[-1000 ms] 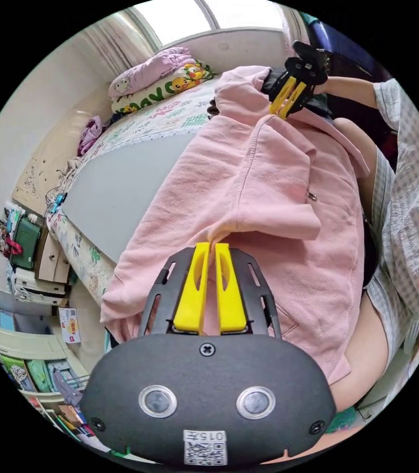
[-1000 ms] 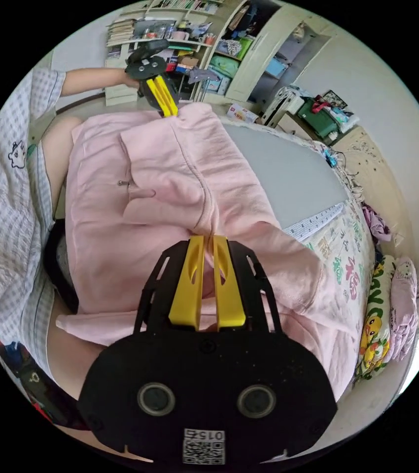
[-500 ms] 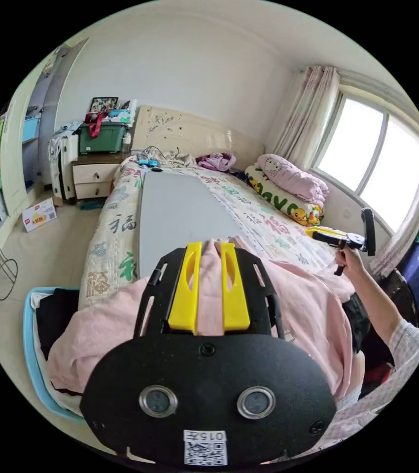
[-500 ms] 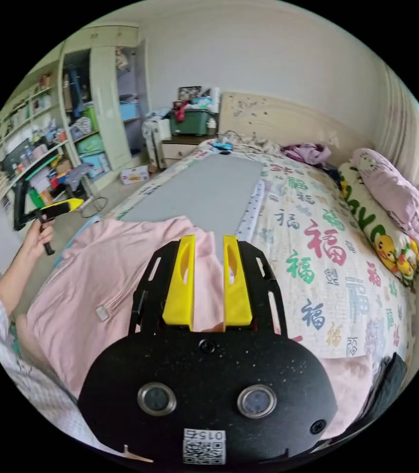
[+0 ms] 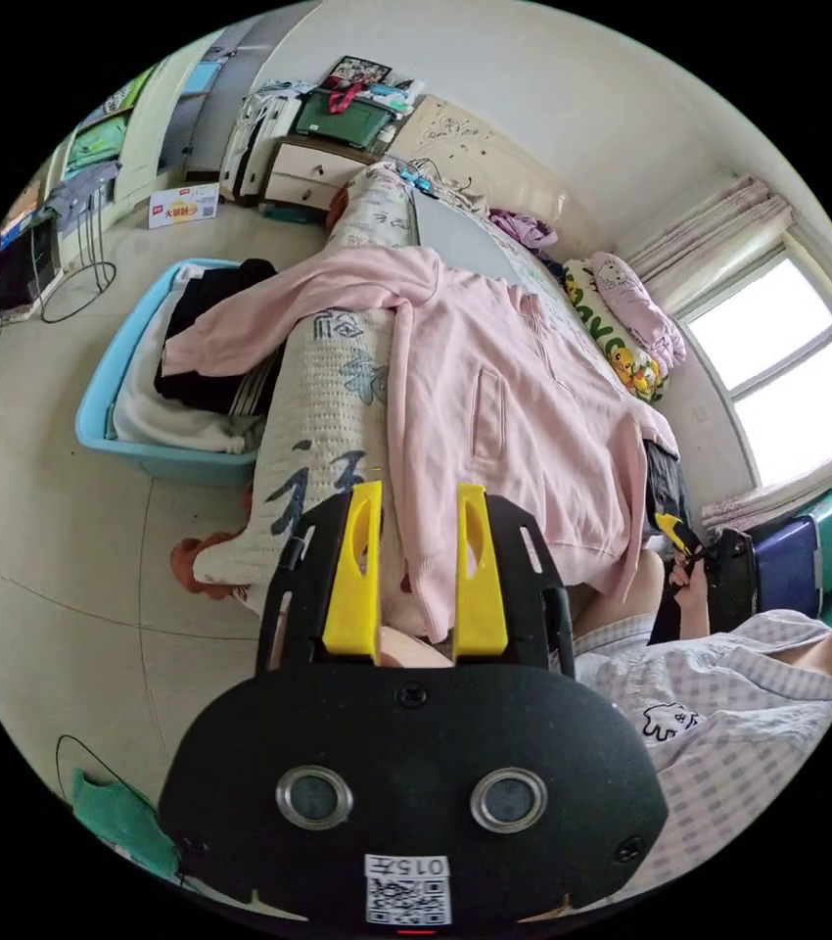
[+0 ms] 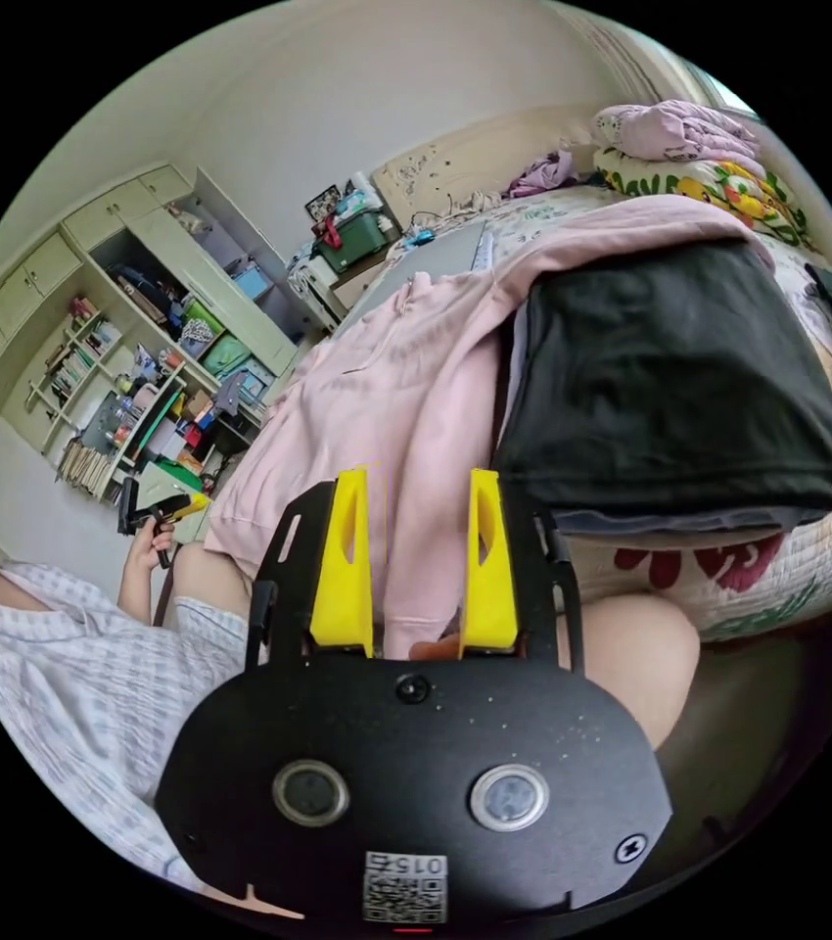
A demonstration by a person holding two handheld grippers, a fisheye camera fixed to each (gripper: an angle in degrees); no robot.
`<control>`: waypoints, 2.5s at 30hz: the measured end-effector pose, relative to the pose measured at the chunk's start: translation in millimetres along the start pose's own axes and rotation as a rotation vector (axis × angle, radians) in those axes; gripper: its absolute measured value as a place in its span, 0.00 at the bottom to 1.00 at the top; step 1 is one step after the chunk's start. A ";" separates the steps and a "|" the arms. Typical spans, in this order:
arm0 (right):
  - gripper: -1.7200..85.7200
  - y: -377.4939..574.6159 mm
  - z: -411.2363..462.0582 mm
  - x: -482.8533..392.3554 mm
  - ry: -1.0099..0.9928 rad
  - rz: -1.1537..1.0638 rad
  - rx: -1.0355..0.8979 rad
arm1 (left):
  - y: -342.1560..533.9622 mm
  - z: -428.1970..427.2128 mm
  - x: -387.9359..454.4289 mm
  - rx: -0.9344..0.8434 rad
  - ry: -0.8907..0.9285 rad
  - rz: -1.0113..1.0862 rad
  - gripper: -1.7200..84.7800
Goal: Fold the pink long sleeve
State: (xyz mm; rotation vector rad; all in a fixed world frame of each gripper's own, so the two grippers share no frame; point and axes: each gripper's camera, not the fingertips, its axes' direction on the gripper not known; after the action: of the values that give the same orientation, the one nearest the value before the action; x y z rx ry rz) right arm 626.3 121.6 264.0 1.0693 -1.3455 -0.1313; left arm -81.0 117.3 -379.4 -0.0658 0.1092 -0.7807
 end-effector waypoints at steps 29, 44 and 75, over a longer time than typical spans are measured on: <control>0.13 -49.2 1.4 -11.9 0.235 0.061 -0.167 | -8.7 -26.3 24.0 -0.082 -0.031 0.033 0.11; 0.03 -54.5 101.3 -70.7 0.251 -0.020 -0.422 | 20.5 21.3 72.2 -0.147 -0.322 0.117 0.03; 0.03 -106.5 146.0 -213.9 0.157 -0.006 -0.365 | 99.0 116.5 94.8 -0.006 -0.293 0.071 0.11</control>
State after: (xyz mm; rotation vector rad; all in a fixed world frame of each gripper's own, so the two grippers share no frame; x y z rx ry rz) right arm 494.8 118.9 16.8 0.7587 -1.1245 -0.2805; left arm 69.3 122.8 -280.7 -0.1798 -0.1630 -0.6921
